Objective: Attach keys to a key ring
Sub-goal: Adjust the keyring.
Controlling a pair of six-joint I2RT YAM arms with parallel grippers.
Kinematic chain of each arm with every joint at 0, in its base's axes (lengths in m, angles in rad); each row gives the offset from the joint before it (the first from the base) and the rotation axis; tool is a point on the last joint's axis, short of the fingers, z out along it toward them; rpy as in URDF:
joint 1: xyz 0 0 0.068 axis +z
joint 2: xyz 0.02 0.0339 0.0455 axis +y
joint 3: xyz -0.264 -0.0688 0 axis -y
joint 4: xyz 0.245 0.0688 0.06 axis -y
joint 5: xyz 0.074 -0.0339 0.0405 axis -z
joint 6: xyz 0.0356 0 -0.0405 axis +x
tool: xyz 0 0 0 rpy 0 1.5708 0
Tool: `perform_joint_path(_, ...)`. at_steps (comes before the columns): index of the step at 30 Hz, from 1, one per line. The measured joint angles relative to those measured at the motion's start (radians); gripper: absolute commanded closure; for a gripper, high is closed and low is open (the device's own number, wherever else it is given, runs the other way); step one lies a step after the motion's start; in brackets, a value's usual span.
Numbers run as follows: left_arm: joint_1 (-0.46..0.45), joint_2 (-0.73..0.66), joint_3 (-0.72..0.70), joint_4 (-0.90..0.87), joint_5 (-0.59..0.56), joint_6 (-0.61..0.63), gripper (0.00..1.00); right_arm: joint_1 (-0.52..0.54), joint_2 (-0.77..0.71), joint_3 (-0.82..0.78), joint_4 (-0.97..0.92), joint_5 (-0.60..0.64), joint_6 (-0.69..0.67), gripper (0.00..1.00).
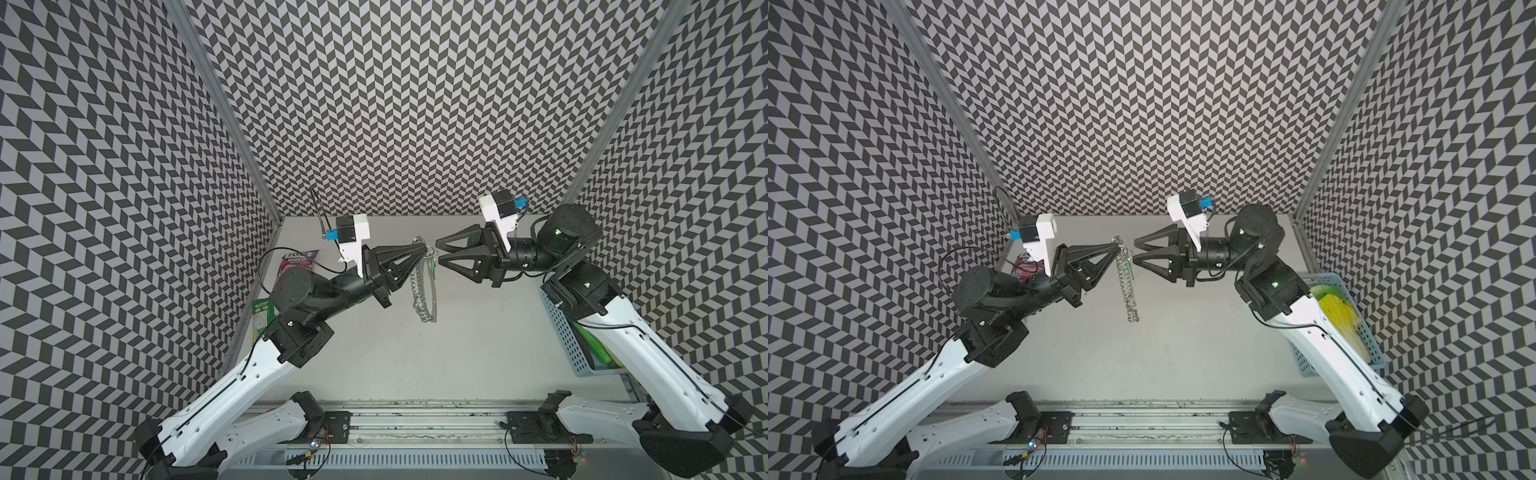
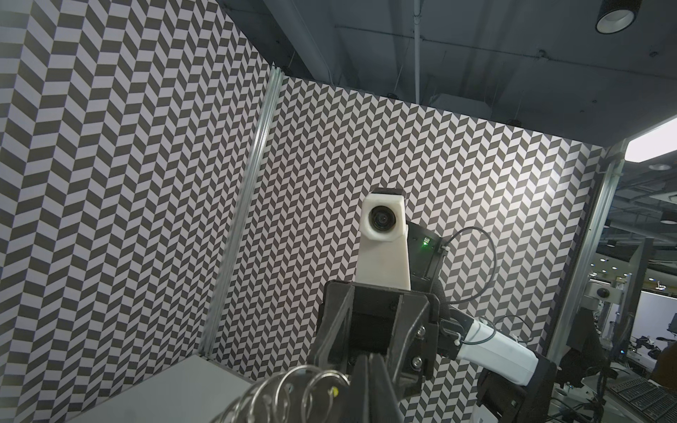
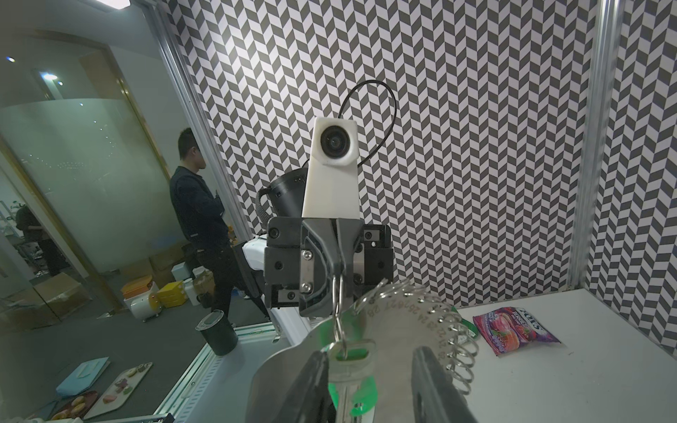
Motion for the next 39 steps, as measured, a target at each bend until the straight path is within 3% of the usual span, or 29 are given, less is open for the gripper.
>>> perform_joint_path(7, 0.0, 0.003, 0.0, -0.005, 0.015, -0.008, 1.0, 0.0, 0.006, 0.007, 0.008, 0.0, 0.002, 0.61)
perform_joint_path(22, 0.0, 0.003, 0.0, -0.006, 0.018, -0.016, 1.0, 0.0, 0.016, 0.008, 0.028, -0.031, 0.018, 0.86)
perform_joint_path(27, 0.0, 0.004, 0.0, -0.006, 0.018, -0.019, 1.0, 0.0, 0.016, 0.008, 0.026, -0.037, 0.018, 1.0)
perform_joint_path(39, 0.0, 0.01, 0.0, -0.005, 0.018, -0.026, 1.0, 0.021, 0.034, 0.046, -0.056, -0.013, -0.064, 1.0)
